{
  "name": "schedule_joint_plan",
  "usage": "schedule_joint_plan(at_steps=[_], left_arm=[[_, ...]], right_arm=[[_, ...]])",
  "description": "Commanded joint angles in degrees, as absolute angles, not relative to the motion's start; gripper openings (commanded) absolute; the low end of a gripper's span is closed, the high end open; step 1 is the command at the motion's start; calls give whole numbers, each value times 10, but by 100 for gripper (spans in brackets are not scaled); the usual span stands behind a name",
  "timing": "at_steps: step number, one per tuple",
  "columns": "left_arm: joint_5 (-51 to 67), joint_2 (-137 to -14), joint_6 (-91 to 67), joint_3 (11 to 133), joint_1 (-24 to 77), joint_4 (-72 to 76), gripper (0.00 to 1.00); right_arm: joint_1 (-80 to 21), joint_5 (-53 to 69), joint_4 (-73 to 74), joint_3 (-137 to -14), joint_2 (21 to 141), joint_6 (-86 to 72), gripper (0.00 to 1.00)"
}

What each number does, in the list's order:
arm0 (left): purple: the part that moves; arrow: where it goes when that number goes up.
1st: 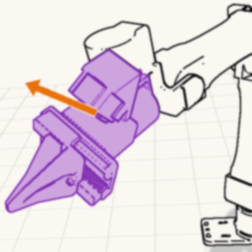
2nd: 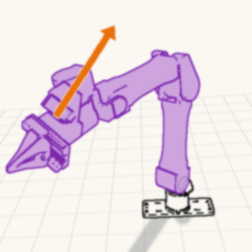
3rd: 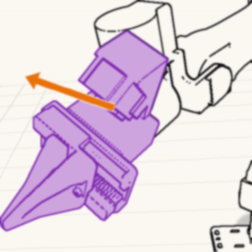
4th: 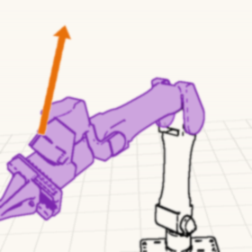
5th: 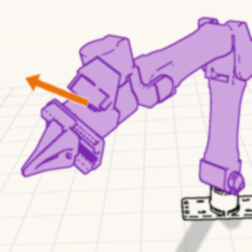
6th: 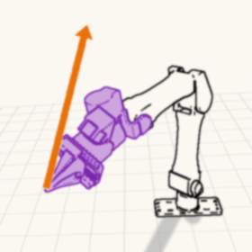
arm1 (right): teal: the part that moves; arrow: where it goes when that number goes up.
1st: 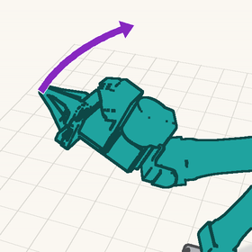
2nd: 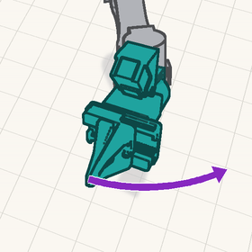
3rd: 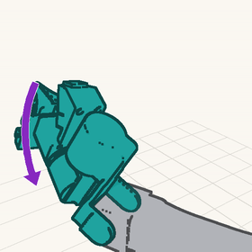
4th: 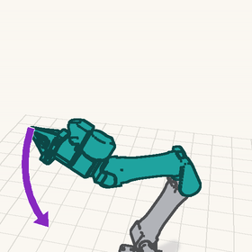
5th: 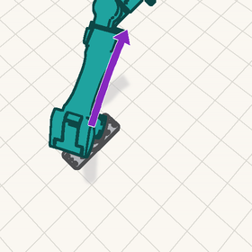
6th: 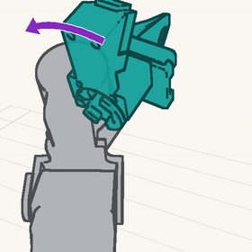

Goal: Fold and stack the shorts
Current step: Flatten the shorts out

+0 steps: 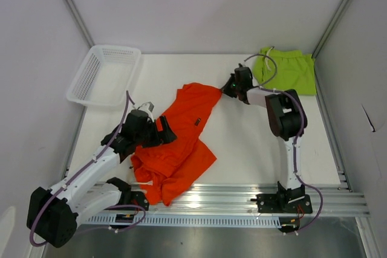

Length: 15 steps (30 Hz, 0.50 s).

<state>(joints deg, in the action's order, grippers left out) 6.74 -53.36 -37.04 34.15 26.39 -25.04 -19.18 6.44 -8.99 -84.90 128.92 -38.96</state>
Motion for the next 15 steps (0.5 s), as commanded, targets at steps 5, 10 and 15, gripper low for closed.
schedule_joint_plan(at_steps=[5, 10, 15], left_arm=[[95, -573, -361, 365, 312, -213, 97], [100, -581, -359, 381, 345, -220, 96], [109, -569, -362, 379, 372, -243, 95]], right_arm=[[-75, 41, -159, -612, 1105, -448, 0], [-72, -28, -144, -500, 976, -436, 0], [-73, -41, -116, -455, 926, -418, 0]])
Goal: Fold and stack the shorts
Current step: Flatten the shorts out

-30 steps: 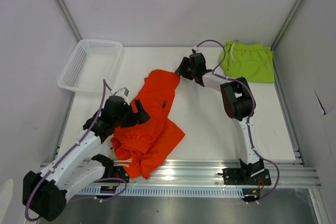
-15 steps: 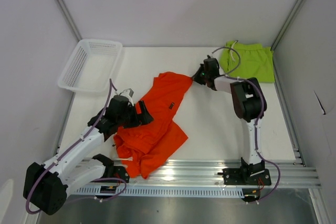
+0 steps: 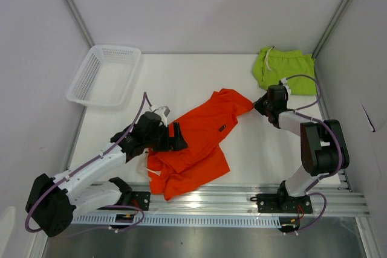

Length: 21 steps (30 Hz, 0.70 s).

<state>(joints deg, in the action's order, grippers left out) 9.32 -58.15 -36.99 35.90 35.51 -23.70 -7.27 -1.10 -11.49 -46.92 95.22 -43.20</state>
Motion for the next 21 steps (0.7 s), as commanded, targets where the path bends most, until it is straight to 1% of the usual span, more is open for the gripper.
schedule_joint_plan(at_steps=[1, 3, 12, 21], left_arm=[[112, -568, -365, 378, 378, -247, 94], [113, -557, -374, 379, 397, -267, 92], [67, -458, -465, 349, 485, -331, 88], [19, -446, -539, 296, 544, -343, 81]], right_arm=[[-74, -42, -113, -453, 920, -416, 0], [-76, -45, -112, -447, 918, -415, 0], [-95, -52, -132, -433, 933, -414, 0], [-97, -61, -143, -424, 922, -410, 0]])
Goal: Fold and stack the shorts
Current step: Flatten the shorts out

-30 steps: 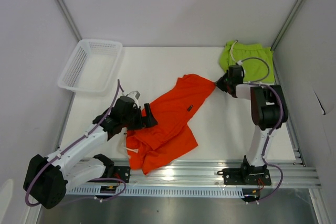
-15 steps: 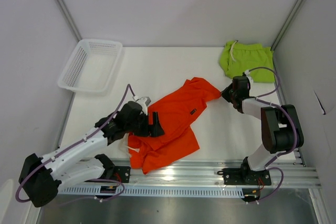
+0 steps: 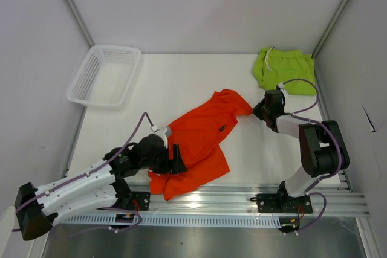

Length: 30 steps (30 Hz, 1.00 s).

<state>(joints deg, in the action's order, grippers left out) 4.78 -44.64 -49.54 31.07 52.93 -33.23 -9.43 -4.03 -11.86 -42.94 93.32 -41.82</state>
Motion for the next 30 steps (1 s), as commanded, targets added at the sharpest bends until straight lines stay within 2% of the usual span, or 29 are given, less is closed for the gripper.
schedule_joint_plan(at_steps=[1, 13, 19, 25, 30], left_arm=[[14, -448, -544, 294, 547, -339, 81], [-32, -431, -620, 221, 554, -230, 77], [-42, -414, -632, 211, 553, -189, 67], [-63, -421, -635, 215, 554, -186, 66], [-90, -427, -645, 193, 554, -142, 59]], right_arm=[[-98, -61, -144, -423, 920, -410, 0], [-96, -59, -146, -418, 908, -410, 0], [-97, -54, -146, -419, 910, -410, 0], [-94, -50, -148, -420, 909, -408, 0], [-94, -48, -149, -417, 908, -410, 0]])
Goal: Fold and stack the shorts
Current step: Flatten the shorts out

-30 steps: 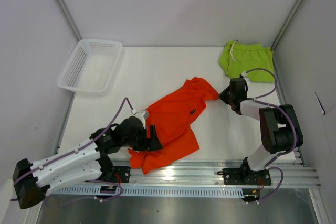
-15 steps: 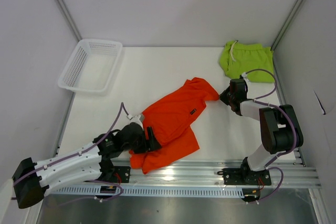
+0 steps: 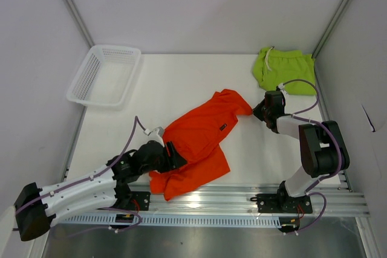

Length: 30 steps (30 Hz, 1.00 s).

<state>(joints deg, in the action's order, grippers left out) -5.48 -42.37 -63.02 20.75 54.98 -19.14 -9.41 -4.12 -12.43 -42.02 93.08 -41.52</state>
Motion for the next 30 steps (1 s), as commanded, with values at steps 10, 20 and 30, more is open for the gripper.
schedule_joint_plan(at_steps=[10, 20, 30], left_arm=[[-161, -470, -640, 194, 553, -108, 37], [-77, -504, -661, 150, 555, -13, 41], [-65, -522, -670, 137, 587, 18, 38]], right_arm=[[-94, -46, -154, -413, 903, -410, 0], [-93, -42, -155, -413, 904, -412, 0], [-92, -61, -127, -426, 919, -410, 0]])
